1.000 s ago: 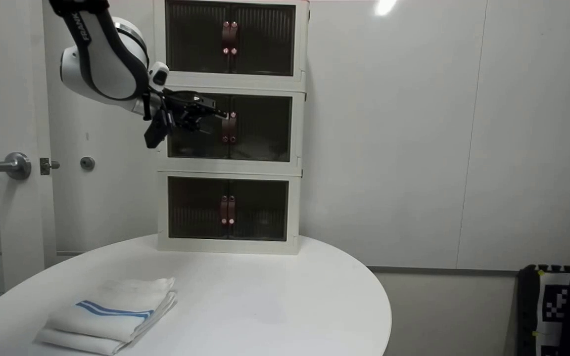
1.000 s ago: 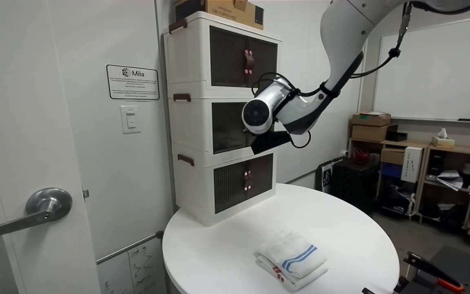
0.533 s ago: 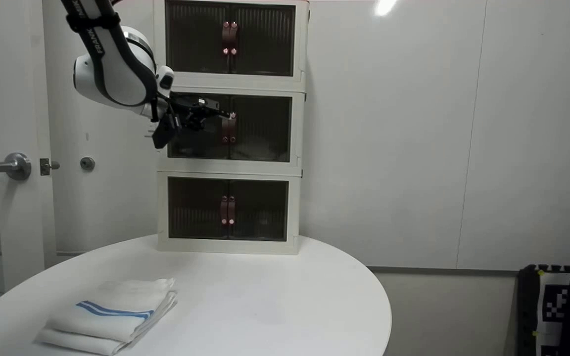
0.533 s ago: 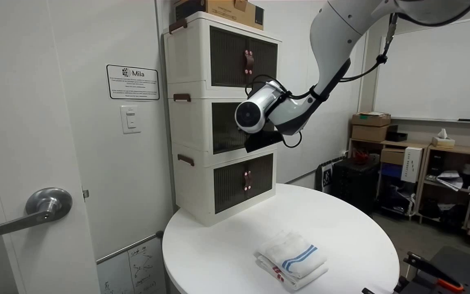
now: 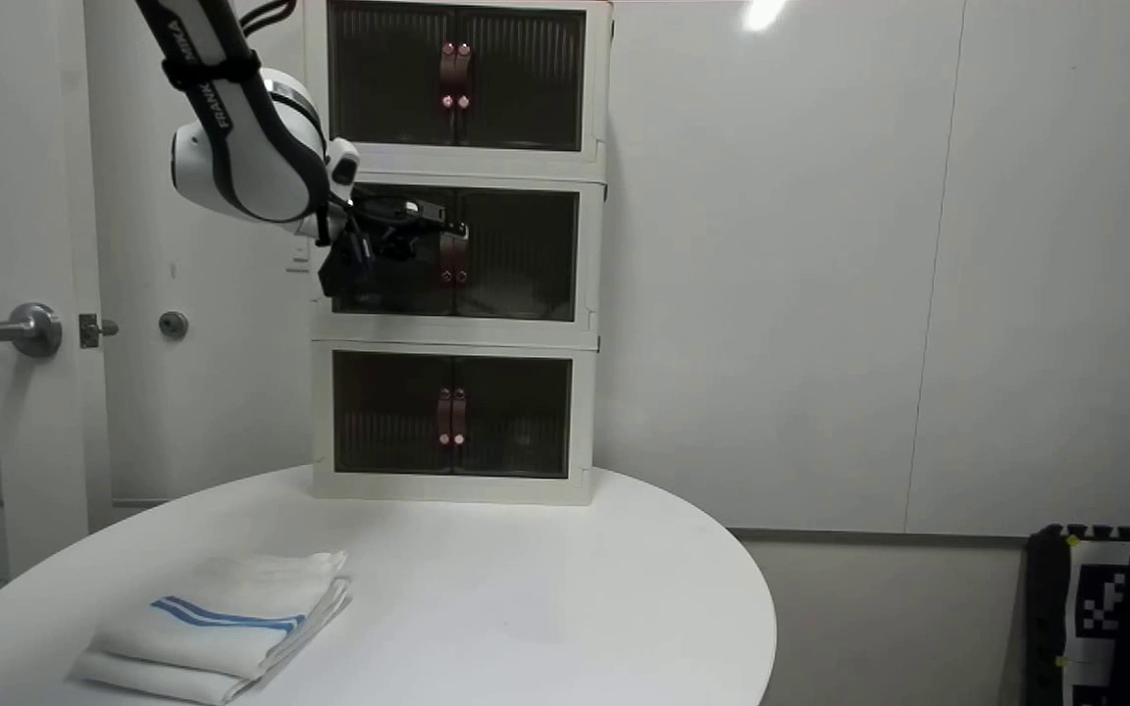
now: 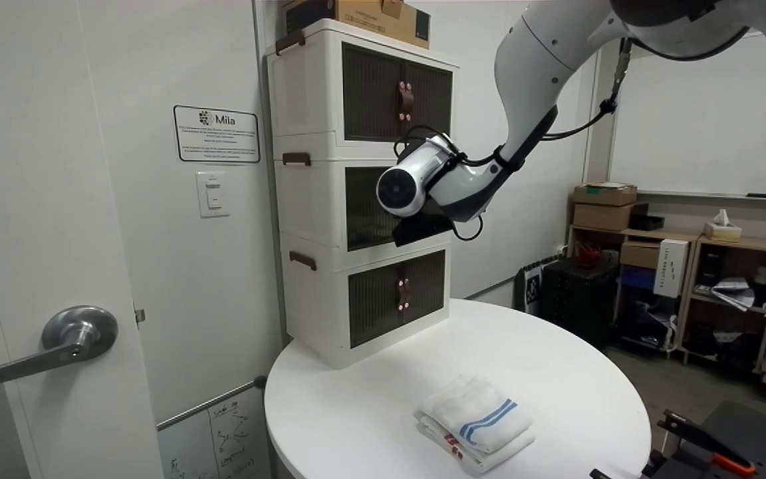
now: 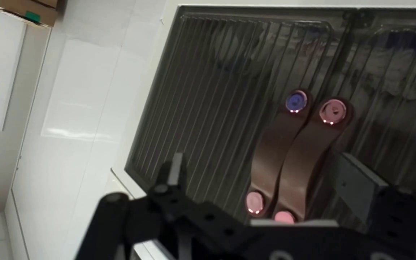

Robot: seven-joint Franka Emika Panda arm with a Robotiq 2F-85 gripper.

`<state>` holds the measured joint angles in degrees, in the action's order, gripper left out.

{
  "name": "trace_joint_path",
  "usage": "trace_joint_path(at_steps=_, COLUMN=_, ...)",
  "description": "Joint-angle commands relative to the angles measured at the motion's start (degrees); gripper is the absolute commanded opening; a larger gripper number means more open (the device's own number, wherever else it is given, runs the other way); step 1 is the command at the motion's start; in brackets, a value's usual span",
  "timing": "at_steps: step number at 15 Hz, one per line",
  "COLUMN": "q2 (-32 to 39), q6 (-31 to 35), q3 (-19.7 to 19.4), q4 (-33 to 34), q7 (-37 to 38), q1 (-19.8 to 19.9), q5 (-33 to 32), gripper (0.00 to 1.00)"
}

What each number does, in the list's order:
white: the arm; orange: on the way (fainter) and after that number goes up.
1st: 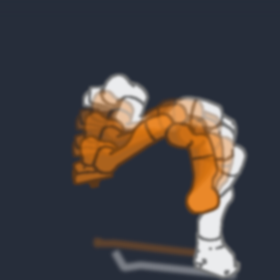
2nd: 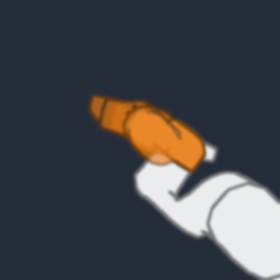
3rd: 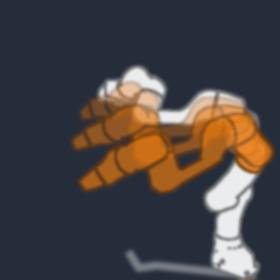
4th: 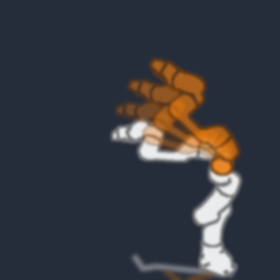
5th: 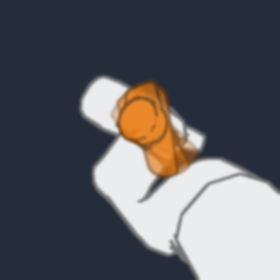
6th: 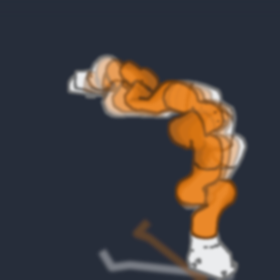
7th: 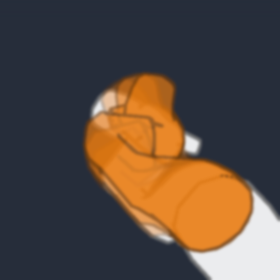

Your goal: Open the middle cupboard door

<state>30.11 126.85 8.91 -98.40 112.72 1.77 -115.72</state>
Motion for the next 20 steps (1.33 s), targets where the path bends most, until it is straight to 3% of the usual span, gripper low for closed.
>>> trace_joint_path(at_steps=1, q2=3.0, q6=0.6, q3=-1.7, q4=4.1, q7=1.7, q1=-1.2, q5=-1.1, gripper=1.00)
trace_joint_path(at_steps=2, q2=3.3, q6=0.7, q3=-1.7, q4=4.5, q7=1.6, q1=-1.2, q5=-1.0, gripper=1.00)
trace_joint_path(at_steps=3, q2=3.7, q6=0.7, q3=-1.8, q4=4.9, q7=1.6, q1=-1.2, q5=-1.0, gripper=0.75)
trace_joint_path(at_steps=5, q2=3.9, q6=0.8, q3=-2.0, q4=5.1, q7=1.9, q1=-1.2, q5=-1.2, gripper=0.68)
trace_joint_path(at_steps=13, q2=2.2, q6=0.7, q3=-2.0, q4=2.2, q7=2.8, q1=-2.2, q5=-1.1, gripper=0.06)
trace_joint_path(at_steps=15, q2=1.0, q6=1.5, q3=-1.8, q4=0.2, q7=4.0, q1=-2.5, q5=-2.0, gripper=0.00)
trace_joint_path(at_steps=20, q2=-2.3, q6=3.2, q3=-1.2, q4=-4.6, q7=7.1, q1=-2.2, q5=-3.8, gripper=0.01)
